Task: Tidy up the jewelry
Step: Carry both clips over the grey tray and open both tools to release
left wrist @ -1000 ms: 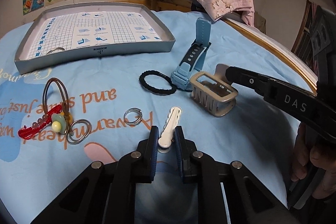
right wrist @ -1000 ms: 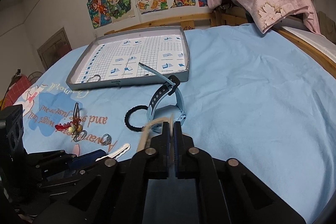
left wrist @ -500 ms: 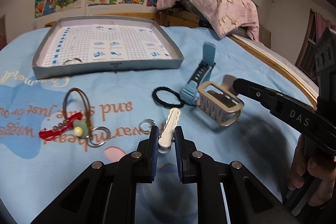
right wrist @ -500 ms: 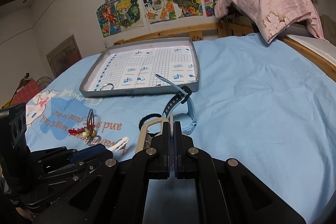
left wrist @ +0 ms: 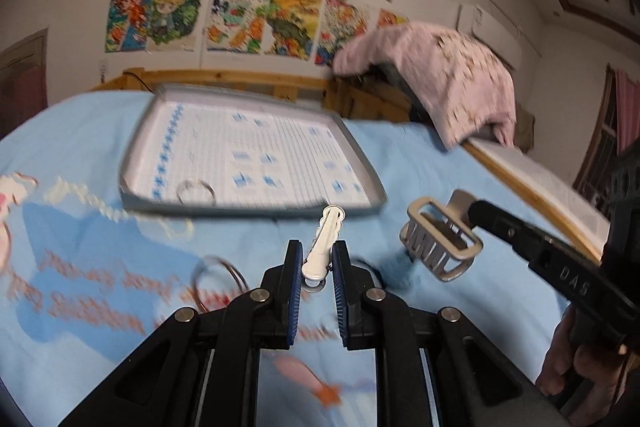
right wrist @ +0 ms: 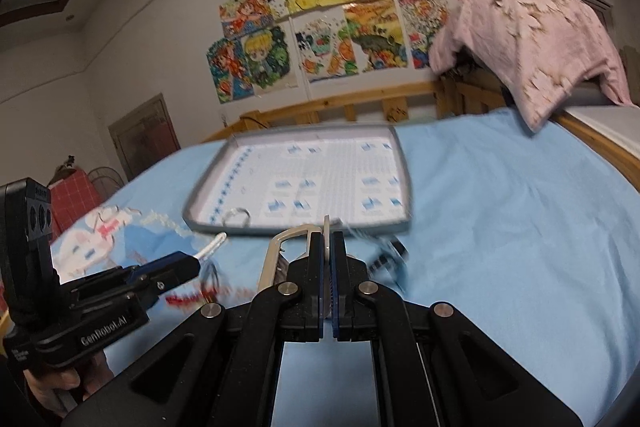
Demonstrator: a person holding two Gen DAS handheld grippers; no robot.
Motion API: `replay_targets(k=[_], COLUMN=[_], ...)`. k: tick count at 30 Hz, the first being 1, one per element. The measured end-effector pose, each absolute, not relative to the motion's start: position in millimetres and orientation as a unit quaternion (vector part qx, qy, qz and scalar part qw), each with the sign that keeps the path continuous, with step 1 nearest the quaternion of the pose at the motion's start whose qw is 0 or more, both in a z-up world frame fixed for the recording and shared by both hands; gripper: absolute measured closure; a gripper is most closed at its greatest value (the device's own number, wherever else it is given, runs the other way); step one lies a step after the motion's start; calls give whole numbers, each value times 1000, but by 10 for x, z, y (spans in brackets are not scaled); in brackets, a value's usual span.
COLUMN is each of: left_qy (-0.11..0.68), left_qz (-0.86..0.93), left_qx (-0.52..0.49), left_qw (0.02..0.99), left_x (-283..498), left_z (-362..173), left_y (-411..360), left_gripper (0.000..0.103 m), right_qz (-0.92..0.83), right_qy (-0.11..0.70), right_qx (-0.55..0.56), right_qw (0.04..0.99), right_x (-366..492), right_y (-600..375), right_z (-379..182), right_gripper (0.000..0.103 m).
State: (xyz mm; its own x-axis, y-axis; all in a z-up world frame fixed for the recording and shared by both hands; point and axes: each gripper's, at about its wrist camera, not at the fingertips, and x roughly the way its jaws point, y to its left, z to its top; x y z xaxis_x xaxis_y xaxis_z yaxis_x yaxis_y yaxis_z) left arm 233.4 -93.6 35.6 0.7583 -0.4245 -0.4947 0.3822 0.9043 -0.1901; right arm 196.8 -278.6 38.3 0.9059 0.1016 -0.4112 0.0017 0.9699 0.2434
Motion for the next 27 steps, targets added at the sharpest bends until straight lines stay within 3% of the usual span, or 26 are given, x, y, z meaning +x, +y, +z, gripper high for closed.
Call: replay_targets(k=[9,16,27], left_qy=[252,286,336], left_qz=[-169,-149,-119], left_qx=[-65,-68,-108], left_qw=[951,944,928], left_x=[3197,3819,4089], left_z=[620,301,-36], left_y=[-394,-233,-138], left_gripper=[89,89,87], right_qz=[52,44,28], right_qy=[225,262,306], right_qx=[125,125,118], right_qw=[965,956,944], right_x=[2941,3530,3790], right_y=[-2327,-2051,-1998], right_z=[542,259,-34], right_gripper=[100,100,97])
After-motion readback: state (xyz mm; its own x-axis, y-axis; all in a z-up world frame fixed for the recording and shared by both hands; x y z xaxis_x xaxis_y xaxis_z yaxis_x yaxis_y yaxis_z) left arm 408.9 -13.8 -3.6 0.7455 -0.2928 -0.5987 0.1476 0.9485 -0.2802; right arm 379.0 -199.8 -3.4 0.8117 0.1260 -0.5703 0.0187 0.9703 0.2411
